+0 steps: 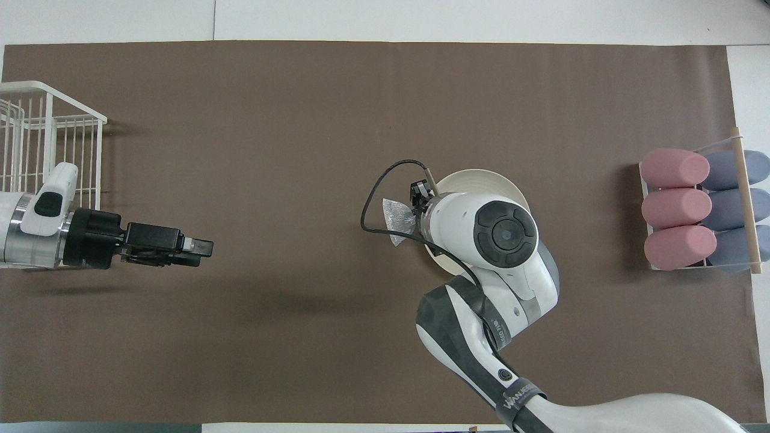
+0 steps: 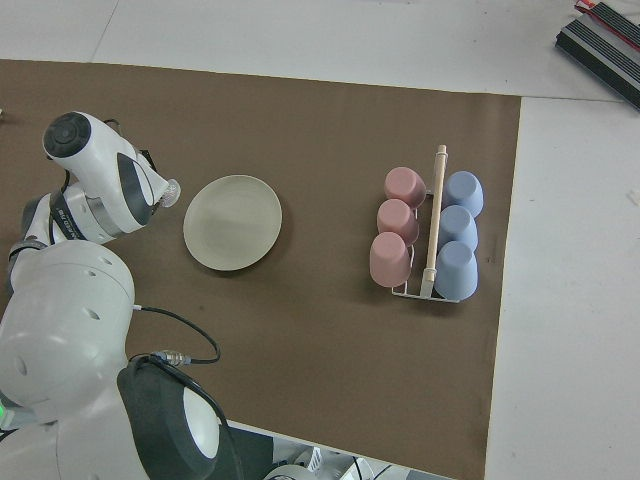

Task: Wipe plate with sponge
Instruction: 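Carry the sponge onto the plate while the left gripper withdraws, then rub the sponge around the plate surface with the right gripper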

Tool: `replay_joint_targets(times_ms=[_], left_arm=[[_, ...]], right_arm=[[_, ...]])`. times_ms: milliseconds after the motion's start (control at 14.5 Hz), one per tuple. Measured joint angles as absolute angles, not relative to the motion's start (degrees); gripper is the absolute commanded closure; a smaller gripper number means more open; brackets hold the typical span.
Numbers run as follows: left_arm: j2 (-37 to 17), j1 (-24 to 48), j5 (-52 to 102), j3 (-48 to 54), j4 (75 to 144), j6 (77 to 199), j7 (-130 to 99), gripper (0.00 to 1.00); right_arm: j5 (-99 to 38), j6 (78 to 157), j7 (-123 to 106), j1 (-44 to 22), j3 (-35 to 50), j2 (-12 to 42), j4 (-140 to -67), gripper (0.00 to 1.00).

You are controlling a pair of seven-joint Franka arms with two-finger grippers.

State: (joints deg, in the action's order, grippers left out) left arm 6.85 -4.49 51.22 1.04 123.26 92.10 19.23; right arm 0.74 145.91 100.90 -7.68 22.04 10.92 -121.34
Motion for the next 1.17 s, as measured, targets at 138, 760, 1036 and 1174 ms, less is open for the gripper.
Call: replay_joint_targets(times_ms=[138, 760, 1036, 1174], left_arm=[[6.87, -4.69, 46.65, 1.03, 122.36, 94.46, 19.22, 0.00], [6.87, -6.35, 37.19, 1.78, 121.80, 98.76, 14.55, 0.00], [6.87, -6.23, 36.90, 2.49, 121.80, 101.15, 12.98, 0.00], [6.87, -5.89, 36.89, 2.86, 121.79, 103.17, 12.30, 0.00]], right_arm=[[0.73, 146.28, 99.51, -6.13, 22.03, 10.83, -122.62, 1.00], [0.72, 150.87, 99.30, -3.39, 22.02, 11.15, -128.79, 1.00], [0.70, 152.27, 92.34, -1.62, 22.05, 11.08, -130.51, 1.00], [0.68, 152.27, 84.54, 1.78, 22.04, 10.94, -130.82, 1.00]])
